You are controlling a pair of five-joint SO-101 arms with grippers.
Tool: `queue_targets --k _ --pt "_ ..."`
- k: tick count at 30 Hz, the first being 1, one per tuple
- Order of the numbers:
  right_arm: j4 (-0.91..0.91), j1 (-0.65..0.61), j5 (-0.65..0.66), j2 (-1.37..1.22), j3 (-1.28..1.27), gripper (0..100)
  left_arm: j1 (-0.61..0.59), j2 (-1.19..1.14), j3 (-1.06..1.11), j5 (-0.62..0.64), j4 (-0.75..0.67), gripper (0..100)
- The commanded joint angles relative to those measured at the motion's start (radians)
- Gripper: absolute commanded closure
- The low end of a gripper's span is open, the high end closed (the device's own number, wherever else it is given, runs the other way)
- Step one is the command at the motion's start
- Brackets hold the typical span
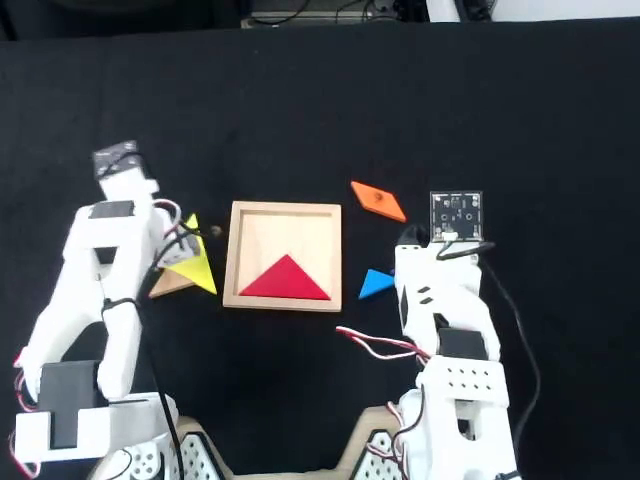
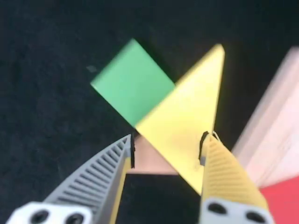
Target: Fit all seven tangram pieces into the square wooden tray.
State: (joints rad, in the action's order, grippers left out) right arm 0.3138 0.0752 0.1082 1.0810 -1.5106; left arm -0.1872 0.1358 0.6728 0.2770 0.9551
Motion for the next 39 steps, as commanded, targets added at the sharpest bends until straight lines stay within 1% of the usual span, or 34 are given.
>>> queue_targets --k 1,4,8,10,13,19,35,39 --pt "-0.014 -0.012 -0.003 0.015 0.013 98.4 -0.027 0.029 -0.007 0.014 -0.037 75" --pt "-0.014 -0.012 -0.003 0.015 0.013 98.4 -0.018 -0.031 -0.016 0.015 -0.049 75" --pt "-0.014 -0.014 -0.003 0.015 0.013 98.4 -0.015 -0.147 -0.09 0.014 -0.048 75" --pt "-0.014 -0.014 -0.003 0.015 0.013 98.4 -0.002 -0.183 -0.119 0.014 -0.026 75" --pt "-0.014 -0.014 -0.003 0.015 0.013 98.4 0.033 -0.192 -0.14 0.006 0.011 75" --pt "-0.014 -0.014 -0.003 0.015 0.013 98.4 0.065 -0.201 -0.16 0.011 -0.003 75" --pt "-0.014 -0.014 -0.003 0.015 0.013 98.4 0.097 -0.221 -0.168 0.038 0.002 75" --pt "-0.012 -0.014 -0.003 0.013 0.013 98.4 0.097 -0.285 -0.249 0.037 0.087 74"
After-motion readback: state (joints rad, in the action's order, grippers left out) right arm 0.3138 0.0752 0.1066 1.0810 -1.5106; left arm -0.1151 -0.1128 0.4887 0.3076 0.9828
